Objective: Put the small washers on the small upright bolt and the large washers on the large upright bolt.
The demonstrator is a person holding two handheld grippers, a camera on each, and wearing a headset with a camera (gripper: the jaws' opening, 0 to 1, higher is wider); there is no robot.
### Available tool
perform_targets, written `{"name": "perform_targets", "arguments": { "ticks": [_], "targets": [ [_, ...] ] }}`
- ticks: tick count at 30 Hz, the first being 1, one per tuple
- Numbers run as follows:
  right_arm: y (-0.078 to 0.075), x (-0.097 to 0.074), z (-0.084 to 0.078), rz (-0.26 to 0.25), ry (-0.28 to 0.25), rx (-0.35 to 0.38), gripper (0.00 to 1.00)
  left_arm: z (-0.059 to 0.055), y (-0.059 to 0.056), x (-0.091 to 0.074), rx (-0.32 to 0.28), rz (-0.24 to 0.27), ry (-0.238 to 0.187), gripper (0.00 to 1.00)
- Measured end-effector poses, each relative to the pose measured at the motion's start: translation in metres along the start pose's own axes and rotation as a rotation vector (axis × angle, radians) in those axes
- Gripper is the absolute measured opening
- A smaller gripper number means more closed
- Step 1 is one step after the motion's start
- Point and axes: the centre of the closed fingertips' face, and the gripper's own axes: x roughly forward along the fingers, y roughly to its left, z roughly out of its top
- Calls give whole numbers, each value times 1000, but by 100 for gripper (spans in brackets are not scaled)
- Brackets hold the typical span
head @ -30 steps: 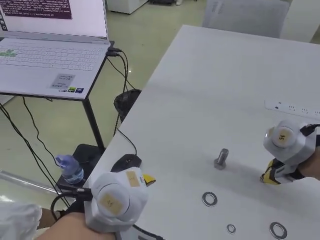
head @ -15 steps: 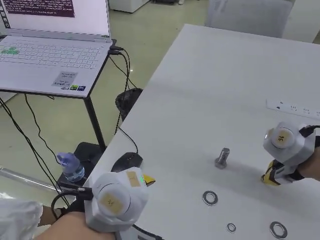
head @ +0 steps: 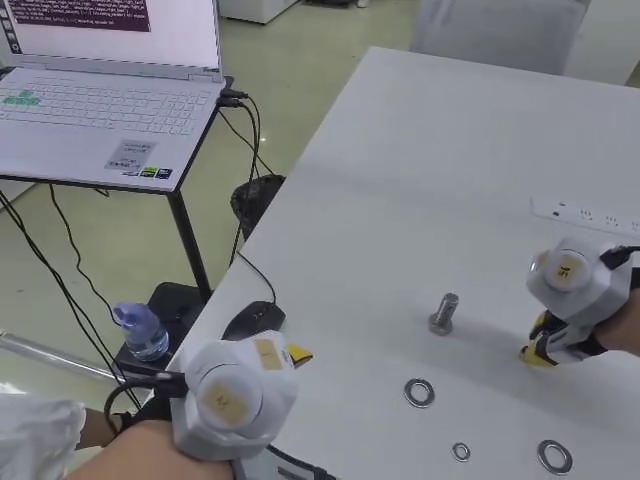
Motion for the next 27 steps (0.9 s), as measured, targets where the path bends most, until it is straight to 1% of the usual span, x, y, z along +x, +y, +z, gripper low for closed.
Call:
{"name": "perform_targets", "arguments": {
  "ticks": [3,5,6,10,12,17,18,23,24,27],
  "targets": [
    [0,-1,-1,5,-2,-3,25,1,1,0,13,2,5,92],
    [2,-3,-1,15,-9,-31,25,3,2,-2,9,5,-3,93],
    [3,-4,-1,16,-10,-28,26,3,2,-2,9,6,-4,93],
    [3,-11,5,32,-42,-9,31,5,3,-2,16,5,-4,93],
    [3,-13,7,31,-45,-11,32,7,1,-2,23,0,-4,92],
    [7,-22,20,30,-63,-45,33,7,-5,0,34,-13,4,93],
    [6,-18,18,32,-65,-52,34,7,-4,-1,37,-12,6,93],
    [17,-22,26,41,-68,-92,35,11,-4,-2,41,-9,1,93],
    [14,-21,29,37,-82,-107,34,11,-4,-3,42,-8,3,93],
    [16,-24,32,34,-90,-121,34,12,-5,-3,50,-9,6,93]
  ]
}}
